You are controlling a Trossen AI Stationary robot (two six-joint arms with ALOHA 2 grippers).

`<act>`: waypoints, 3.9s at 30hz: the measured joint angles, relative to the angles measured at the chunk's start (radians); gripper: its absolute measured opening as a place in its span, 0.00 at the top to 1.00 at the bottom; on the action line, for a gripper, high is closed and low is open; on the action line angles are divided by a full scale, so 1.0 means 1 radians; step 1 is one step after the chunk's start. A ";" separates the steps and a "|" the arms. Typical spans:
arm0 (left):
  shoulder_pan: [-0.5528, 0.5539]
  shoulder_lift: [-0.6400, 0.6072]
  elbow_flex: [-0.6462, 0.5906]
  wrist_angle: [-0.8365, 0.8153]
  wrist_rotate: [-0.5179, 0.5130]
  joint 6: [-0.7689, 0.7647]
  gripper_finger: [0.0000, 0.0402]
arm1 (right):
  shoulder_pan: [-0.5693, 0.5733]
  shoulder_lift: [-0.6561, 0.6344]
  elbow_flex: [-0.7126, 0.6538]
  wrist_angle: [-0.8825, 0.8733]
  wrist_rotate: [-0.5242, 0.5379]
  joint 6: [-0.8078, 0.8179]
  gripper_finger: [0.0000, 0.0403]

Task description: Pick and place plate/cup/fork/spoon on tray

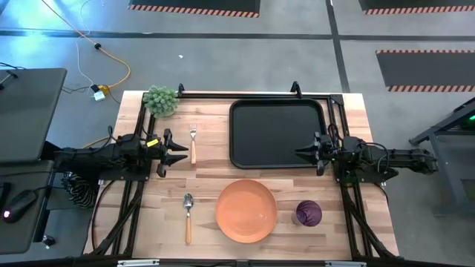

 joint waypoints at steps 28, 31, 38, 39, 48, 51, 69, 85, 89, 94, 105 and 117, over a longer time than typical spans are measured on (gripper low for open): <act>0.000 0.000 0.000 0.002 -0.004 -0.234 0.70 | 0.000 0.000 0.000 0.000 0.000 0.000 0.83; 0.000 0.000 0.000 0.002 -0.004 -0.272 0.70 | 0.000 0.000 0.000 0.000 0.000 0.000 0.83; 0.000 0.000 0.000 0.008 -0.006 -0.347 0.70 | 0.000 0.000 0.000 0.000 0.000 0.000 0.83; 0.000 0.000 0.000 0.008 -0.013 -0.359 0.70 | 0.000 0.000 0.000 0.000 0.000 0.000 0.83; 0.000 0.000 0.000 0.058 -0.049 -0.502 0.70 | 0.000 0.000 0.000 0.000 0.012 0.295 0.83; 0.000 0.000 0.000 0.094 -0.074 -0.563 0.70 | 0.000 0.000 0.000 0.001 0.026 0.320 0.83; 0.001 0.056 0.124 0.217 -0.300 -0.667 0.70 | 0.000 0.000 0.000 0.057 0.126 0.502 0.83; 0.001 0.423 0.509 0.005 -0.479 -0.540 0.70 | 0.000 0.000 0.000 0.128 0.130 0.655 0.83; 0.022 0.482 0.608 -0.122 -0.480 -0.542 0.70 | 0.000 0.000 0.000 0.128 0.133 0.655 0.83; 0.063 0.528 0.684 -0.176 -0.482 -0.483 0.64 | 0.000 0.000 0.001 0.128 0.152 0.654 0.78; 0.094 0.645 0.727 0.018 -0.452 -0.270 0.59 | 0.000 0.000 0.041 0.190 0.285 0.606 0.68; 0.098 0.764 0.727 -0.180 -0.461 -0.582 0.61 | 0.000 0.000 0.043 0.293 0.234 0.561 0.68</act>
